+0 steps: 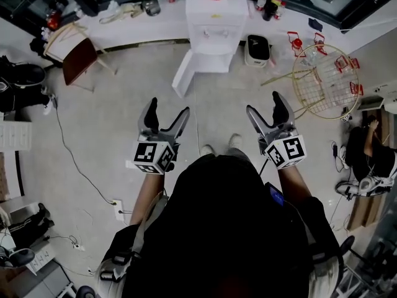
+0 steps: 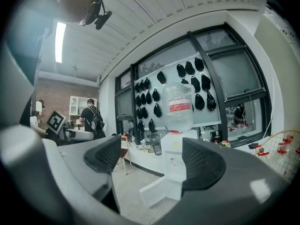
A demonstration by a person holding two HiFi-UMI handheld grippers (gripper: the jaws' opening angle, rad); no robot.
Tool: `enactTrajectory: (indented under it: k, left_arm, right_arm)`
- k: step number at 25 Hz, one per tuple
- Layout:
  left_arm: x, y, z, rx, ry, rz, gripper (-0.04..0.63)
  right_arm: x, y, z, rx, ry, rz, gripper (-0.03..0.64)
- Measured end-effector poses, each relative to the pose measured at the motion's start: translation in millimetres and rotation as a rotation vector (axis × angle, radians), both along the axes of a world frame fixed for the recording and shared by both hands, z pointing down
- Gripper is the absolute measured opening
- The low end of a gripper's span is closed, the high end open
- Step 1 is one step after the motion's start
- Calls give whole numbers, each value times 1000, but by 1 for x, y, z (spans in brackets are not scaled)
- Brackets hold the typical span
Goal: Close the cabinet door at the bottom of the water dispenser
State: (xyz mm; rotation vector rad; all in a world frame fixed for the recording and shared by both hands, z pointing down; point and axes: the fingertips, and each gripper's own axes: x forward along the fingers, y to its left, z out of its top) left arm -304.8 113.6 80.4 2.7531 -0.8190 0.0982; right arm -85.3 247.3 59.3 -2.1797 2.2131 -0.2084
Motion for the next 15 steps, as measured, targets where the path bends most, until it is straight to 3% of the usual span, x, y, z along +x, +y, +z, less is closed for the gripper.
enactTrajectory:
  k: [7,15]
  left_arm:
    - [11,-9,5,4,-3,-8,446]
    - [49,-36,-6,31,1,-61,446]
  right_arm:
    - [8,-17,3,-11,16,-32,399]
    - [47,-69,-4,28,25,-111,397]
